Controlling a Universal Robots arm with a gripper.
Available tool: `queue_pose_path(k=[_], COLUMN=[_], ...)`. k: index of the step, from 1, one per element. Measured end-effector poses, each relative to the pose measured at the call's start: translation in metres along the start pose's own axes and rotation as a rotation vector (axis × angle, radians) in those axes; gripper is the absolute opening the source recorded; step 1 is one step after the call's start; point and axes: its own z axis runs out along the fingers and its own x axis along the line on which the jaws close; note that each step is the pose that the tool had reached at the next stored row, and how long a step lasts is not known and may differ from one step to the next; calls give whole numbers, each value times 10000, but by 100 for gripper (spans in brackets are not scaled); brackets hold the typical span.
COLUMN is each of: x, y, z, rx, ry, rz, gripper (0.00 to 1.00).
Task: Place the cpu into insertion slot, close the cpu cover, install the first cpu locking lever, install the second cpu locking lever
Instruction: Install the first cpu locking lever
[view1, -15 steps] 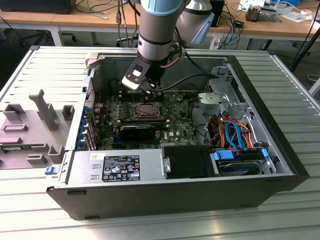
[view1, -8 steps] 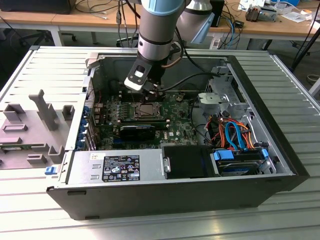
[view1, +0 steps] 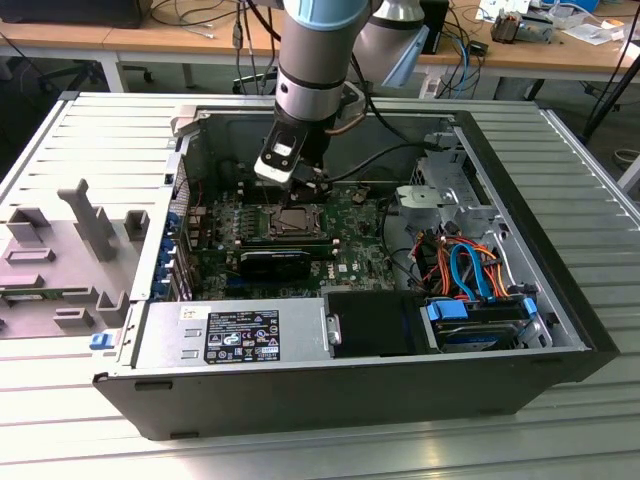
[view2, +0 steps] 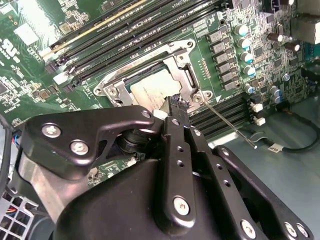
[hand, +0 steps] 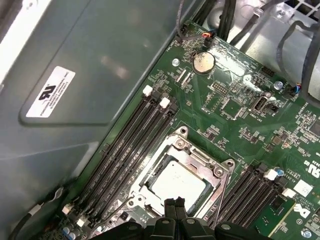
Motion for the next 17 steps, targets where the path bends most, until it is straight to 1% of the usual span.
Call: queue_pose_path(k=[4, 5, 10, 17], x=[0, 0, 0, 0], y=[0, 0, 0, 0], z=[0, 0, 0, 0], rx=[37, 59, 114, 173], ry=[-8, -13, -24, -37], rz=[-289, -461, -896, -1362], gripper=[11, 11, 11, 11])
